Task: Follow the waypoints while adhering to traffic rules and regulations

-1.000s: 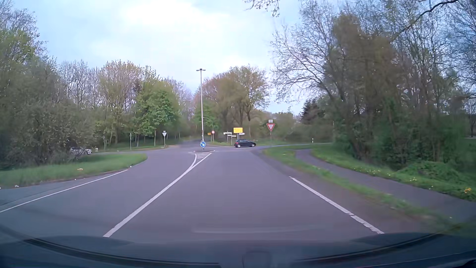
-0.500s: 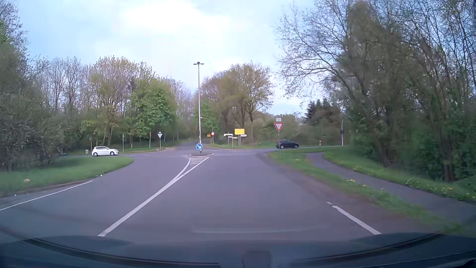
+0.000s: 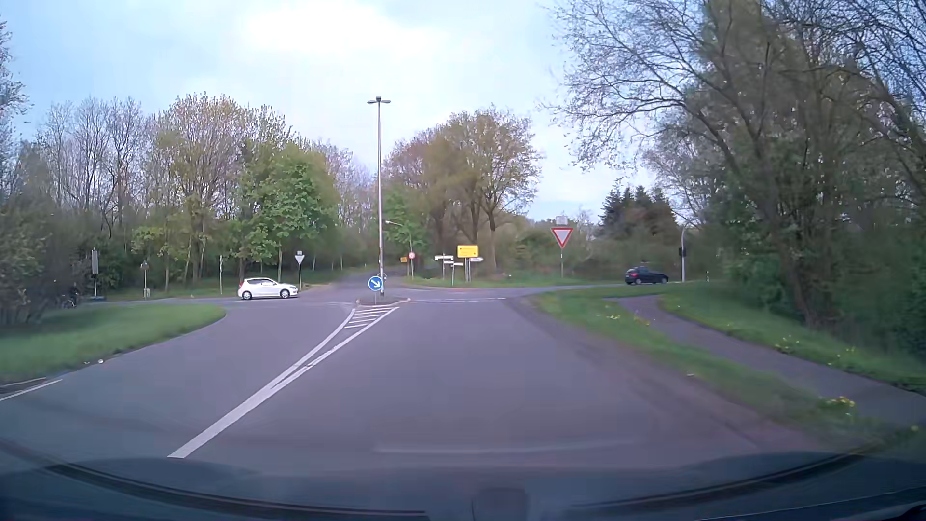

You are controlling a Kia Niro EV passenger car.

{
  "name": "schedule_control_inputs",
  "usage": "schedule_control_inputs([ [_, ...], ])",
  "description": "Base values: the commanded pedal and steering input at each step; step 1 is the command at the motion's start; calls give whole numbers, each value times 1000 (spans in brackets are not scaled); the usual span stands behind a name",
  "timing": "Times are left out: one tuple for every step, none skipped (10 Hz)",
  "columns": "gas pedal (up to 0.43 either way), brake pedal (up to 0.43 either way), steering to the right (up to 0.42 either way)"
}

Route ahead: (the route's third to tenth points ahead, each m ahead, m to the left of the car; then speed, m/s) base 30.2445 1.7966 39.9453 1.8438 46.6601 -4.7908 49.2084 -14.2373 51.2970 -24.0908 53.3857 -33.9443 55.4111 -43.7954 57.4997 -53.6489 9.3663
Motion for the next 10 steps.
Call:
schedule_control_inputs([
  [0, 18, -6],
  [0, 55, -7],
  [0, 79, -9],
  [0, 91, -10],
  [0, 140, -9],
  [0, 183, -9],
  [0, 207, -9],
  [0, 226, -9],
  [0, 238, -9],
  [0, 244, -9],
])
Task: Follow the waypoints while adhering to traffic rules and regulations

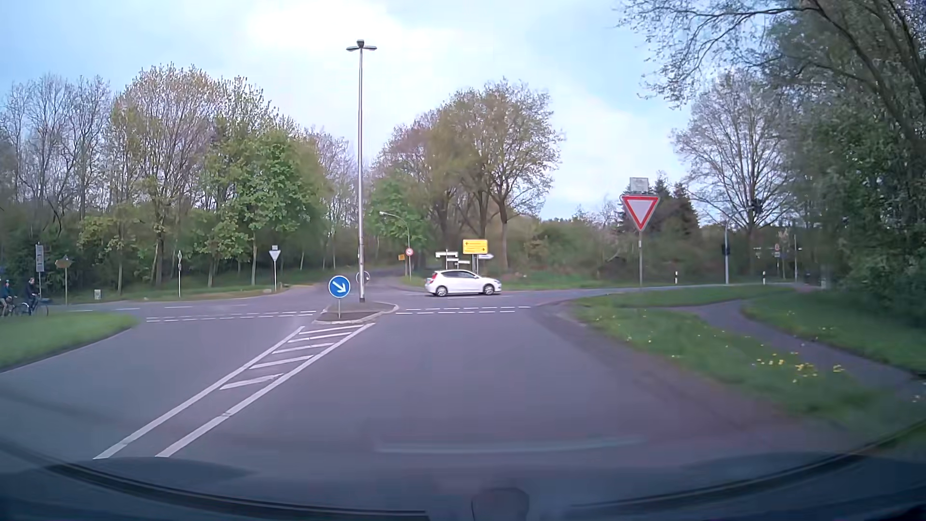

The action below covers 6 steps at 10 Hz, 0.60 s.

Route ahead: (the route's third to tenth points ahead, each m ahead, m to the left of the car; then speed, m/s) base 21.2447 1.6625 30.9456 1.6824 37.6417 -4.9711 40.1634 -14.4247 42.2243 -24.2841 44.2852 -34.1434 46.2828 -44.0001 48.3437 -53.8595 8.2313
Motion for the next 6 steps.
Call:
schedule_control_inputs([
  [0, 256, -9],
  [0, 262, -9],
  [0, 268, -9],
  [0, 268, -10],
  [0, 274, -9],
  [0, 287, -10],
])
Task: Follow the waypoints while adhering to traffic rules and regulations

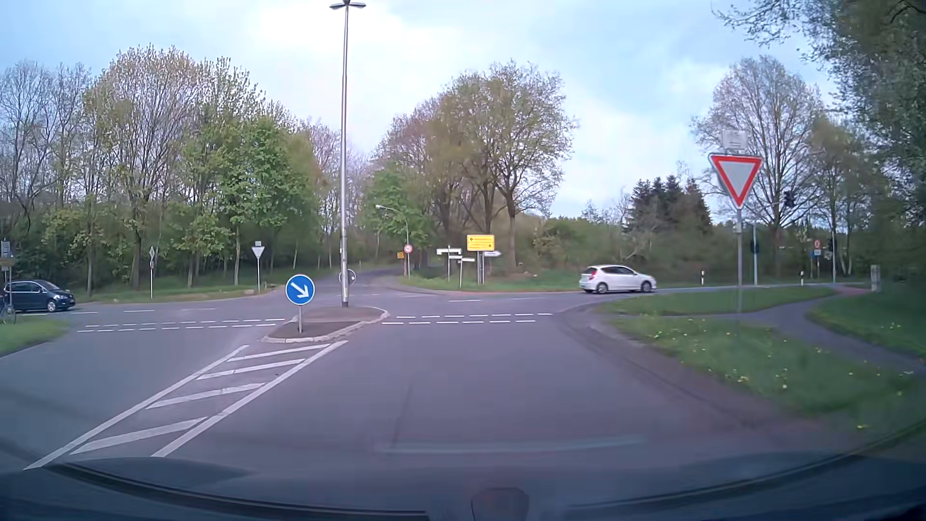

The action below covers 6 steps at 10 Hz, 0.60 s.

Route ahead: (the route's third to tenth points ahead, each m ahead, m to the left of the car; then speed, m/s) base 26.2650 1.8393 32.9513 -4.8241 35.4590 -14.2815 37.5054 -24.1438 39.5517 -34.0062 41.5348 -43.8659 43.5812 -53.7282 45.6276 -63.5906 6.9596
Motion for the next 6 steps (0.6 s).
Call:
schedule_control_inputs([
  [0, 299, -9],
  [0, 305, -9],
  [0, 305, -10],
  [0, 305, -10],
  [0, 311, -10],
  [0, 311, -10],
])
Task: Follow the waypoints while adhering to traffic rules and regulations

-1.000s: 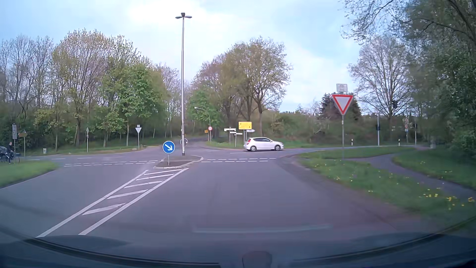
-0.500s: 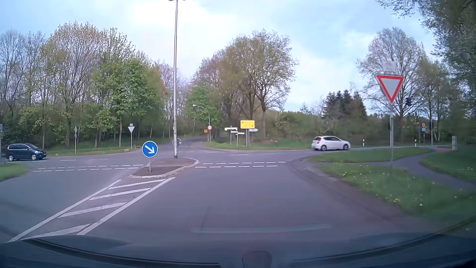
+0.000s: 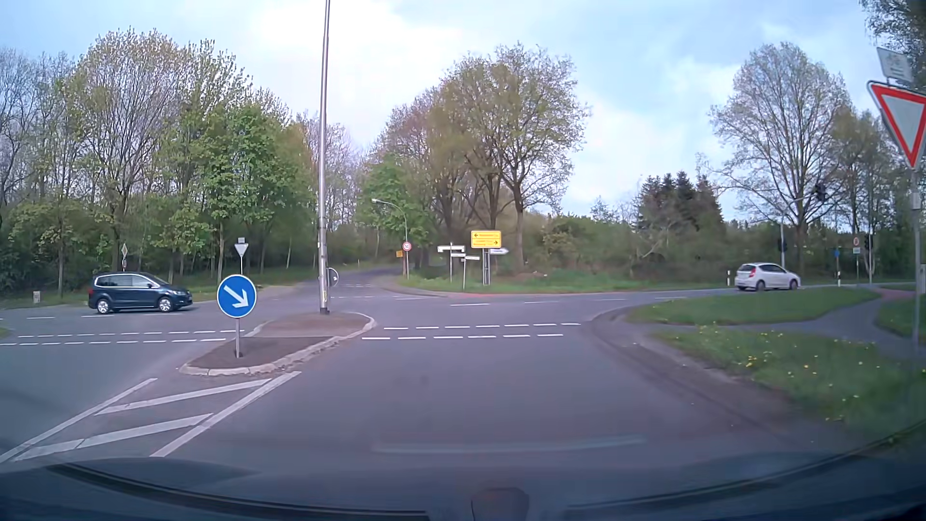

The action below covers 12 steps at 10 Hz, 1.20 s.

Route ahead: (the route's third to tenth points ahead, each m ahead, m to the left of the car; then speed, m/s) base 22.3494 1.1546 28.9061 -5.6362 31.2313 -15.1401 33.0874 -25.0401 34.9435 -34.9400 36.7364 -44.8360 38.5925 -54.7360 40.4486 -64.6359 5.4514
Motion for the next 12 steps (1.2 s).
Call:
schedule_control_inputs([
  [0, 311, -10],
  [0, 311, -10],
  [0, 311, -10],
  [0, 305, -10],
  [0, 305, -10],
  [0, 305, -9],
  [0, 305, -10],
  [0, 299, -9],
  [0, 299, -10],
  [0, 299, -10],
  [0, 293, -10],
  [0, 293, -9],
])
